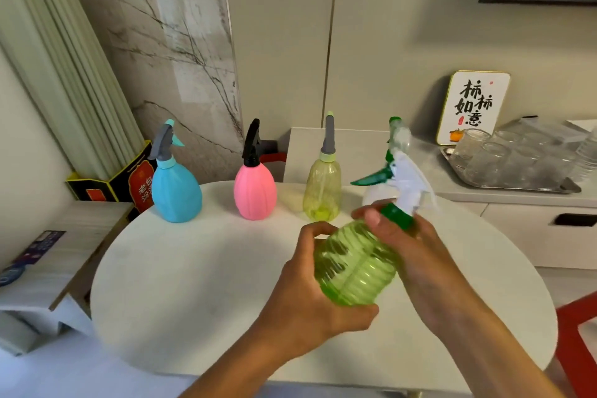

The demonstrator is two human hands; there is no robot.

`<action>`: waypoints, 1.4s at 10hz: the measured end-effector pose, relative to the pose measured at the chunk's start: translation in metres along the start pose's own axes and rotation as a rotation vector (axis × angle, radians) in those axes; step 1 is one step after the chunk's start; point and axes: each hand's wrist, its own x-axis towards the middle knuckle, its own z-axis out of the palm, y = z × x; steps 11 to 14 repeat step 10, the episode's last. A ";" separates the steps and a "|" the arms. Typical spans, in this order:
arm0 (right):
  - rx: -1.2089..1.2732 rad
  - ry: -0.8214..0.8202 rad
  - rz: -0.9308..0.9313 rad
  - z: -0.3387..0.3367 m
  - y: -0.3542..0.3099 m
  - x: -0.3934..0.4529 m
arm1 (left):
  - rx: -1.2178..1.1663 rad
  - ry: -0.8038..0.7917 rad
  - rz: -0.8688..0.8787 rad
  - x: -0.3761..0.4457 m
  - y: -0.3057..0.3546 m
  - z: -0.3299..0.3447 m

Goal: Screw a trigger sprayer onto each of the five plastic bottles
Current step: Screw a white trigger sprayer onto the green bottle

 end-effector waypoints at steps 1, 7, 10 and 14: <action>-0.115 -0.033 0.053 0.007 0.012 -0.005 | -0.007 -0.003 -0.018 0.012 -0.004 -0.008; -0.618 0.704 -0.049 -0.182 0.072 0.136 | 0.552 -0.071 0.119 0.020 -0.038 -0.019; -0.511 0.658 -0.012 -0.197 0.090 0.144 | 0.606 -0.132 0.060 0.021 -0.033 -0.024; -0.511 0.658 -0.012 -0.197 0.090 0.144 | 0.606 -0.132 0.060 0.021 -0.033 -0.024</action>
